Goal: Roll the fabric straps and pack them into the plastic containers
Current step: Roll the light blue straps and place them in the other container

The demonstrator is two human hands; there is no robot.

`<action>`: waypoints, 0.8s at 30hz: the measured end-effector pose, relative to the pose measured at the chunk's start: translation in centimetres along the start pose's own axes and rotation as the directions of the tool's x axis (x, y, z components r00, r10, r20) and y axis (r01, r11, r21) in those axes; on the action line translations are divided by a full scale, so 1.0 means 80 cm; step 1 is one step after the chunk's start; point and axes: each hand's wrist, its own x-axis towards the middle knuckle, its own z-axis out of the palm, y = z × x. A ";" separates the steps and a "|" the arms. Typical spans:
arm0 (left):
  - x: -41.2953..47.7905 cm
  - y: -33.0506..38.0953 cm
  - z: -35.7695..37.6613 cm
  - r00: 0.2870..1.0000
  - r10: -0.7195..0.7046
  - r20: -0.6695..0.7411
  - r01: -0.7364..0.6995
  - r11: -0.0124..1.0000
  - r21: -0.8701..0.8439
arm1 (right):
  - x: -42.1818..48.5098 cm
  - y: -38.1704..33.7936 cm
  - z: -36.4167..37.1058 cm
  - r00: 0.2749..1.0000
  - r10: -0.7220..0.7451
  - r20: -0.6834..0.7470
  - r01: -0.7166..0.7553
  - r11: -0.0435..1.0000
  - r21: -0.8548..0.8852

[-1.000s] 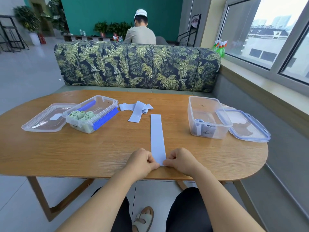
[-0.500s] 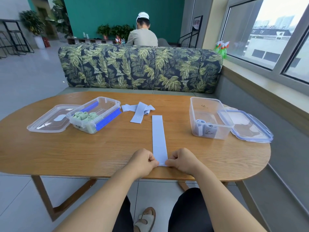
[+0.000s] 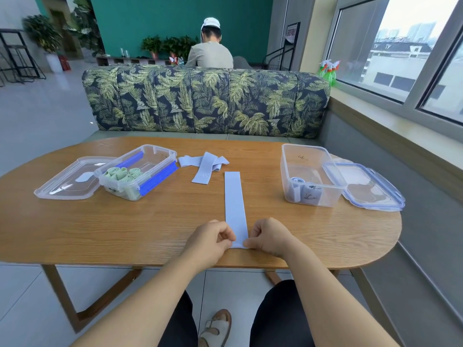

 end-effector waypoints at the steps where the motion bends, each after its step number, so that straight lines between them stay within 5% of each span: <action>1: -0.004 -0.001 0.000 0.997 0.073 0.004 -0.073 0.995 0.069 | 0.000 -0.001 -0.001 1.000 0.001 0.011 -0.001 1.000 0.002; 4: -0.010 -0.004 0.003 0.928 0.373 -0.010 -0.346 0.871 0.350 | 0.000 -0.003 -0.004 0.999 0.003 0.044 -0.002 1.000 -0.011; 6: -0.010 -0.002 0.004 0.891 0.454 -0.006 -0.403 0.799 0.447 | 0.001 -0.004 -0.005 0.999 0.002 0.045 -0.001 0.999 -0.032; 12: 0.003 -0.001 0.007 0.947 0.320 0.016 -0.301 0.872 0.386 | -0.002 0.003 -0.002 0.999 -0.039 -0.012 0.040 0.999 0.033; 17: 0.008 -0.006 0.005 0.943 0.328 0.051 -0.322 0.863 0.390 | -0.019 0.021 0.010 0.984 -0.121 -0.128 0.160 0.917 0.366; 24: 0.011 -0.005 -0.001 0.945 0.320 0.068 -0.324 0.886 0.332 | -0.023 0.019 0.021 0.961 -0.193 -0.200 0.198 0.980 0.003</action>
